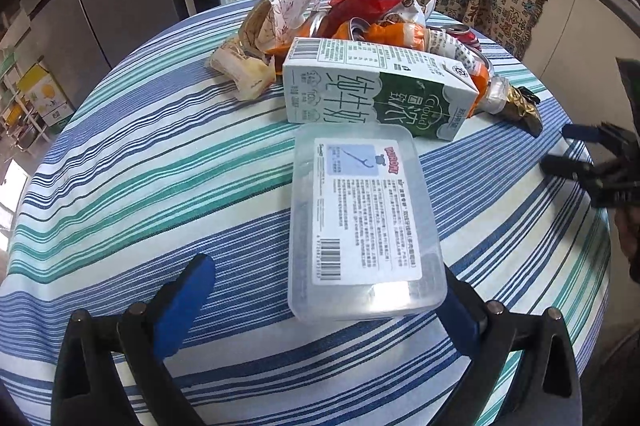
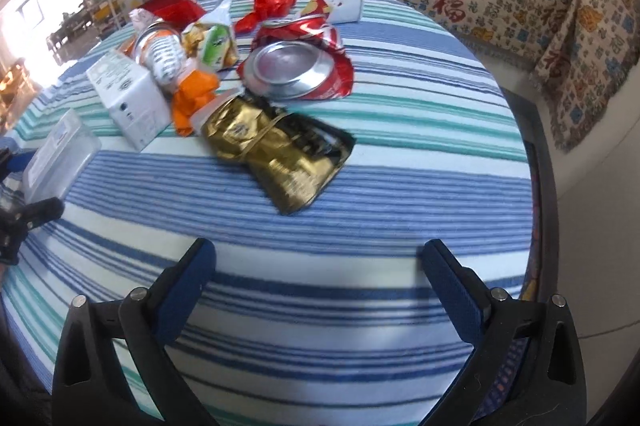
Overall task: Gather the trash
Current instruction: 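Grasp the clear plastic tray with the left tool while the right tool grasps the gold wrapper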
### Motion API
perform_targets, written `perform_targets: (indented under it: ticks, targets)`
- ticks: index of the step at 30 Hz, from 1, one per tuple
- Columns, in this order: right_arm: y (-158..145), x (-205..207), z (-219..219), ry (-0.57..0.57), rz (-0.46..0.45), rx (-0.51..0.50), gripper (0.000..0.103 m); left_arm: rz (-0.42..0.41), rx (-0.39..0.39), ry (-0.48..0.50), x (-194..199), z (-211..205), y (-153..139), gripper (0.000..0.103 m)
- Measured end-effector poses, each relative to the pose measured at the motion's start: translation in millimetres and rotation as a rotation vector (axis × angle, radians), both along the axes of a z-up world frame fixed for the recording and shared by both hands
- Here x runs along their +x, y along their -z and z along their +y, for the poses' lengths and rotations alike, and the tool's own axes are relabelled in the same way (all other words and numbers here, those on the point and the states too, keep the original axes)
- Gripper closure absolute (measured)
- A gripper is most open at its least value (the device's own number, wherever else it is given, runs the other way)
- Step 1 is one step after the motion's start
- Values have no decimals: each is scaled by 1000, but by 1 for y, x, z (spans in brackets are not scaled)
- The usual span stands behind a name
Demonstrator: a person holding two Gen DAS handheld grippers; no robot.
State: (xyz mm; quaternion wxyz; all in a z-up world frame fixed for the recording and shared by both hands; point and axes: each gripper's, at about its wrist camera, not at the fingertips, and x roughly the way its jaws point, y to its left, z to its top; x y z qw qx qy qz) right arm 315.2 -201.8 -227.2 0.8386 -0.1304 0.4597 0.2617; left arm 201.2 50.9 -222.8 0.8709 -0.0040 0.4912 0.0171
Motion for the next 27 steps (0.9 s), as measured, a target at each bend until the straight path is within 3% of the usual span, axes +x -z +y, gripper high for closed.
perform_targets:
  ticks: [1, 6, 9, 11, 12, 19, 23, 27]
  targets:
    - [-4, 5, 1, -28, -12, -1, 9, 2, 0, 7, -1, 2, 0, 0]
    - [-20, 19, 27, -208, -62, -17, 10, 0, -2, 37, -3, 6, 0, 0]
    - [-13, 31, 44, -274, 4, -19, 15, 5, -2, 59, -5, 7, 0, 0]
    - [-9, 33, 50, -291, 47, -32, 29, 8, -3, 74, -8, 8, 0, 0]
    - [-10, 29, 51, -296, 66, -28, 31, 7, -4, 81, -10, 10, 0, 0]
    - [-16, -21, 55, -380, 227, 47, 31, -10, -78, 115, -17, 19, -5, 0]
    - [-31, -22, 65, -360, 146, 5, 18, -27, -110, 146, -8, 11, -16, 0]
    - [-31, -10, 87, -351, 141, -31, 18, -23, -55, 148, 12, 3, -20, 0]
